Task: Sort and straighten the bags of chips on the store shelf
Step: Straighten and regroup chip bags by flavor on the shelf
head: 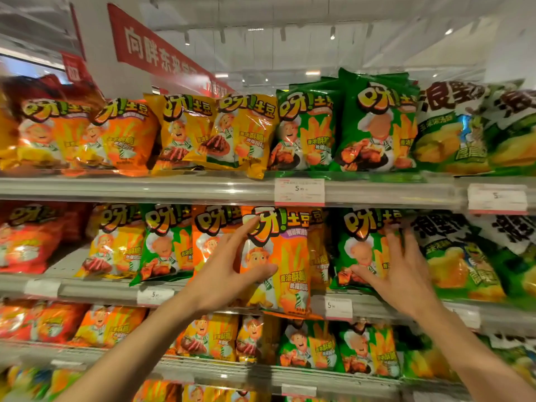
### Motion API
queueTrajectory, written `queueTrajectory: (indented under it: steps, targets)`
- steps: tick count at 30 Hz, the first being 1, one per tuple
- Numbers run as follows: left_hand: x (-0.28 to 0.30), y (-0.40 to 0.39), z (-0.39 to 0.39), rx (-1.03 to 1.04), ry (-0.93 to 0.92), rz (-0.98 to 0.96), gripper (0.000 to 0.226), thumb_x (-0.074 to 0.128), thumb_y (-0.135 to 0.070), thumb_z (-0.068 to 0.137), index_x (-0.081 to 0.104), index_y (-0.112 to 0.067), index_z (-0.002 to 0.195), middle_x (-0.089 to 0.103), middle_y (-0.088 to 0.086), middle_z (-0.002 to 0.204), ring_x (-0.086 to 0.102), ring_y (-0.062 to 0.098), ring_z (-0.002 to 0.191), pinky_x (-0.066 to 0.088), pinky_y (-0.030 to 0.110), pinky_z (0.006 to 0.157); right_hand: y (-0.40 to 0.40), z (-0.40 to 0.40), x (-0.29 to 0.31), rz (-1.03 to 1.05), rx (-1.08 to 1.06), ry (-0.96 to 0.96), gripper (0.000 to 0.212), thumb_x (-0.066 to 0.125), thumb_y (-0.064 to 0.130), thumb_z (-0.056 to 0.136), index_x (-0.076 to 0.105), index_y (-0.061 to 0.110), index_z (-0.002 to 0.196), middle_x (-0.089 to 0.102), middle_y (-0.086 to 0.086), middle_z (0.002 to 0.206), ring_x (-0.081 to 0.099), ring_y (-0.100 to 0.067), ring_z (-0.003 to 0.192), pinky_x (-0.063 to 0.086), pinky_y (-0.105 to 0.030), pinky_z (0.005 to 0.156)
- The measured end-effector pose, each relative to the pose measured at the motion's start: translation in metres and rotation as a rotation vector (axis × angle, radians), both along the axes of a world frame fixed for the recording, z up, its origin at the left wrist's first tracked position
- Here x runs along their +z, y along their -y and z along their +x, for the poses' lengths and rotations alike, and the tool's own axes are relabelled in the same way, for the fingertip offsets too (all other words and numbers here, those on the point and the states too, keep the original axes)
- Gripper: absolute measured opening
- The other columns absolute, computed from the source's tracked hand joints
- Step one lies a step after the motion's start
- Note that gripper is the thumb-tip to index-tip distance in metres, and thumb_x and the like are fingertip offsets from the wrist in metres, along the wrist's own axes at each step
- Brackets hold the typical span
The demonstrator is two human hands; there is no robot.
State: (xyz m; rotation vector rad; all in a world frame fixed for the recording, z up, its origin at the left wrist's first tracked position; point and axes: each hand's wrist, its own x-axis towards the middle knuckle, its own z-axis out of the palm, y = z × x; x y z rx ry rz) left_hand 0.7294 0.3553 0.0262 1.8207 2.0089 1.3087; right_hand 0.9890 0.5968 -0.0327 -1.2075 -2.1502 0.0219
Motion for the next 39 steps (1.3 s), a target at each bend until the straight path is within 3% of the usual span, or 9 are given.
queueTrajectory:
  steps: [8, 13, 18, 21, 24, 27, 31, 35, 39]
  targets:
    - [-0.010, 0.029, -0.037, 0.002, 0.001, 0.002, 0.084, 0.068, -0.059, 0.083, 0.016, -0.058, 0.149, 0.023, -0.036, 0.149, 0.020, -0.018, 0.136, 0.024, 0.024, 0.108, 0.053, -0.036, 0.015, 0.216, 0.081, -0.042, 0.073, 0.050, 0.055, 0.093, 0.033, 0.012, 0.149, 0.027, -0.025, 0.153, 0.028, -0.039, 0.139, 0.024, -0.059, 0.113]
    - [-0.020, 0.058, -0.093, -0.028, 0.031, 0.040, 0.083, 0.070, -0.058, 0.083, 0.018, -0.060, 0.148, 0.023, -0.036, 0.153, 0.018, -0.019, 0.138, 0.024, 0.024, 0.111, 0.112, -0.099, 0.020, 0.181, 0.268, 0.020, 0.071, 0.043, 0.063, 0.095, 0.027, 0.026, 0.154, 0.020, -0.002, 0.161, 0.023, -0.023, 0.145, 0.018, -0.039, 0.115]
    - [-0.028, 0.113, -0.176, 0.001, 0.046, 0.080, 0.083, 0.072, -0.055, 0.082, 0.021, -0.058, 0.148, 0.025, -0.038, 0.150, 0.020, -0.020, 0.137, 0.023, 0.020, 0.109, 0.166, -0.192, 0.029, 0.180, 0.369, 0.092, 0.073, 0.031, 0.069, 0.091, 0.025, 0.032, 0.153, 0.017, 0.007, 0.162, 0.020, -0.017, 0.147, 0.011, -0.034, 0.117]
    - [-0.031, 0.152, -0.233, 0.034, 0.061, 0.099, 0.081, 0.073, -0.051, 0.083, 0.023, -0.058, 0.147, 0.025, -0.037, 0.151, 0.020, -0.018, 0.139, 0.024, 0.019, 0.111, 0.194, -0.253, 0.032, 0.223, 0.436, 0.107, 0.070, 0.031, 0.067, 0.092, 0.031, 0.029, 0.151, 0.027, 0.001, 0.159, 0.030, -0.021, 0.143, 0.026, -0.040, 0.115]
    - [-0.035, 0.189, -0.287, 0.101, 0.057, 0.107, 0.081, 0.073, -0.049, 0.082, 0.025, -0.058, 0.146, 0.028, -0.046, 0.142, 0.025, -0.025, 0.132, 0.026, 0.001, 0.100, 0.217, -0.312, 0.029, 0.278, 0.475, 0.131, 0.066, 0.033, 0.060, 0.094, 0.039, 0.022, 0.148, 0.033, -0.005, 0.156, 0.036, -0.026, 0.140, 0.029, -0.042, 0.113]
    - [-0.038, 0.219, -0.339, 0.153, 0.036, 0.108, 0.080, 0.073, -0.055, 0.081, 0.026, -0.057, 0.146, 0.029, -0.047, 0.142, 0.025, -0.020, 0.135, 0.025, 0.012, 0.104, 0.237, -0.369, 0.024, 0.324, 0.511, 0.205, 0.064, 0.040, 0.056, 0.093, 0.044, 0.018, 0.145, 0.036, -0.010, 0.154, 0.037, -0.030, 0.139, 0.035, -0.048, 0.113]
    - [-0.037, 0.244, -0.392, 0.217, 0.020, 0.105, 0.085, 0.069, -0.065, 0.077, 0.025, -0.054, 0.149, 0.028, -0.037, 0.151, 0.024, -0.015, 0.140, 0.027, 0.025, 0.110, 0.254, -0.432, 0.022, 0.362, 0.527, 0.361, 0.067, 0.044, 0.055, 0.094, 0.034, 0.021, 0.150, 0.027, -0.013, 0.159, 0.029, -0.033, 0.144, 0.025, -0.045, 0.117]
    - [-0.034, 0.247, -0.432, 0.261, 0.001, 0.114, 0.090, 0.069, -0.065, 0.075, 0.025, -0.049, 0.152, 0.030, -0.027, 0.156, 0.025, -0.008, 0.143, 0.027, 0.033, 0.116, 0.264, -0.481, 0.020, 0.367, 0.567, 0.523, 0.081, 0.049, 0.054, 0.094, 0.008, 0.026, 0.157, -0.003, -0.013, 0.165, -0.001, -0.032, 0.152, 0.005, -0.046, 0.123]
    - [-0.030, 0.239, -0.454, 0.293, -0.040, 0.073, 0.088, 0.069, -0.059, 0.078, 0.021, -0.052, 0.151, 0.029, -0.022, 0.157, 0.025, -0.004, 0.143, 0.027, 0.035, 0.117, 0.261, -0.502, 0.012, 0.405, 0.562, 0.609, 0.087, 0.054, 0.056, 0.091, 0.003, 0.030, 0.157, -0.015, -0.012, 0.164, -0.012, -0.033, 0.151, 0.007, -0.052, 0.122]
